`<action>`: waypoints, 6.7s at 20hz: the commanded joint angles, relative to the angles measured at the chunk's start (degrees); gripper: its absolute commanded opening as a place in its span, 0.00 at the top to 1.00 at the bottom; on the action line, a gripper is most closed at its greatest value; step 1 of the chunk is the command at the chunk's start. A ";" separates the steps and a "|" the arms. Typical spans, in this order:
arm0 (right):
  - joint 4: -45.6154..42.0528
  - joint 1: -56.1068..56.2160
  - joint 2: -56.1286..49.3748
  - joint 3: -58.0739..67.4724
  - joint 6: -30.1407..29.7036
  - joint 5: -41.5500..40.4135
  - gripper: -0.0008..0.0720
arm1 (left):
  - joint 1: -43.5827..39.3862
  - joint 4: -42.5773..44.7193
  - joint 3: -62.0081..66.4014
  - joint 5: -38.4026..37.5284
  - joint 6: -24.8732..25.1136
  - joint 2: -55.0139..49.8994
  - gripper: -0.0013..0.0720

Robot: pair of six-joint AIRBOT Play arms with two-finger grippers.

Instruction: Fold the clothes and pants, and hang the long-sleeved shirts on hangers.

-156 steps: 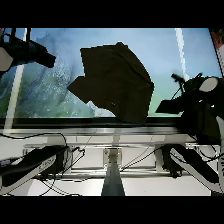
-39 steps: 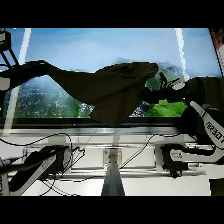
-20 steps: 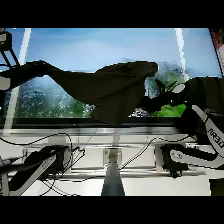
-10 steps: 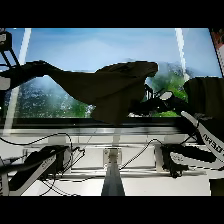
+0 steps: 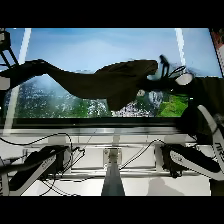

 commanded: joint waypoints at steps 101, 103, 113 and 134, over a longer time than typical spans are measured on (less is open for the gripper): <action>-4.76 -14.40 12.72 -6.56 -9.81 21.55 0.97 | 22.93 -17.86 3.39 -39.10 17.94 -7.61 0.97; -4.28 -13.18 18.45 -6.56 -6.54 24.09 0.97 | 22.40 -15.30 2.71 -41.48 16.13 -2.67 0.97; -3.80 -3.37 8.94 -8.92 0.46 -15.69 0.97 | 8.04 -21.62 -3.23 -4.44 13.49 -10.67 0.97; -6.01 -3.50 -8.31 -5.16 0.39 -21.77 0.05 | 15.67 -26.34 1.44 -20.52 17.97 -36.57 0.04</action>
